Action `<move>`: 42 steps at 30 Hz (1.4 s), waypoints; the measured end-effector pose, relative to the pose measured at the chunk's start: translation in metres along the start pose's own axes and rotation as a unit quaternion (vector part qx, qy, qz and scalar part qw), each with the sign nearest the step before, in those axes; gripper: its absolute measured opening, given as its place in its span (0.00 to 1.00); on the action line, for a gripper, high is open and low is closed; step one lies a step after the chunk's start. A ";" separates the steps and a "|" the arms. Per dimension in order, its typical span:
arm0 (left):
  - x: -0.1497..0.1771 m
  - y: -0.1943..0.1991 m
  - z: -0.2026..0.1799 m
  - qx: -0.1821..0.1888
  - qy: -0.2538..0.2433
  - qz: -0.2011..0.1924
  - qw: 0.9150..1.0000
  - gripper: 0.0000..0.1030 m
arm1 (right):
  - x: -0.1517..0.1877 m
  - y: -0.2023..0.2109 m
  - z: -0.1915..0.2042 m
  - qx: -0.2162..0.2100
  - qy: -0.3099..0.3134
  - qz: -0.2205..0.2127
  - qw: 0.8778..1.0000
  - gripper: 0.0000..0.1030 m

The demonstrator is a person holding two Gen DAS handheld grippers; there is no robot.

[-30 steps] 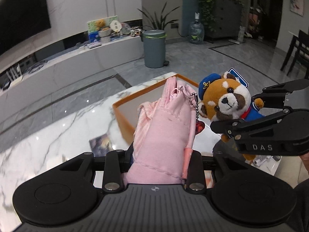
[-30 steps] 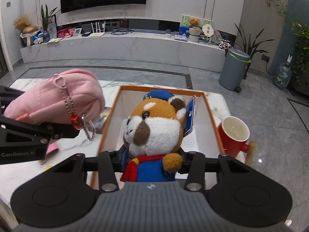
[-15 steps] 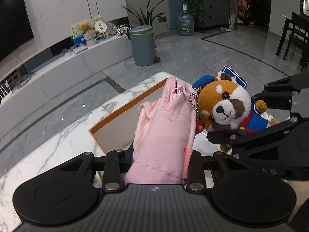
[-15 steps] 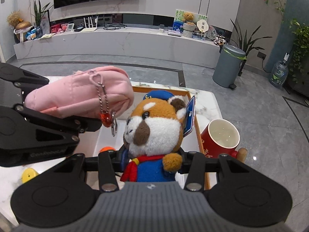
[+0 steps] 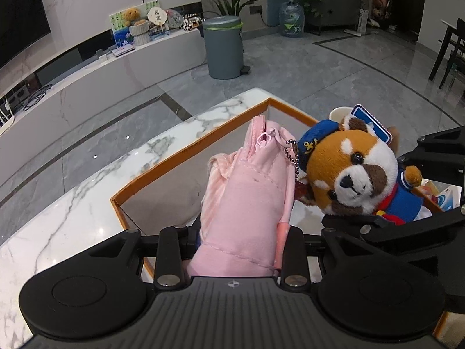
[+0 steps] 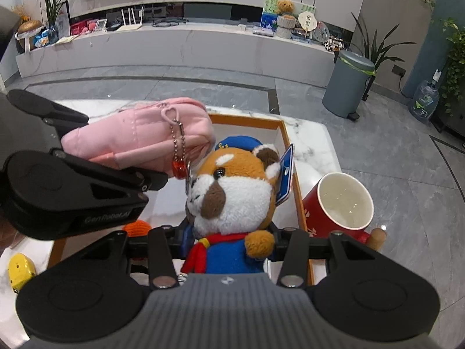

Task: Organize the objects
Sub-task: 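Open the right tool to drop the plush while the left tool releases the backpack inside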

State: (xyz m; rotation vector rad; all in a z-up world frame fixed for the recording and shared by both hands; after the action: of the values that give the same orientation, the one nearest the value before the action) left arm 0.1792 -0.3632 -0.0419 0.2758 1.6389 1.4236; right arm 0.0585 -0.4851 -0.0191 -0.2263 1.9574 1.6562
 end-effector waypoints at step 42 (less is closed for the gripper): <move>0.022 -0.042 -0.018 -0.067 -0.090 0.094 0.989 0.47 | 0.003 -0.077 0.013 -0.004 0.034 0.099 0.994 0.47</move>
State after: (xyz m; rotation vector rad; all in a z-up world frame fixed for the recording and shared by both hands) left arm 0.1700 -0.3731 -0.0902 0.4775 1.3921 1.5944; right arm 0.0959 -0.4897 -0.0879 -0.0947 2.0826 1.8021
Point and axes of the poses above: each gripper's, at about its wrist camera, not at the fingertips, and y roughly against the way its jaws point, z to its left, x to its underside, the point moved 7 cm from there along -y, roughly the way its jaws point, and after that the axes turned 10 degrees about z, right-handed, at the moved point
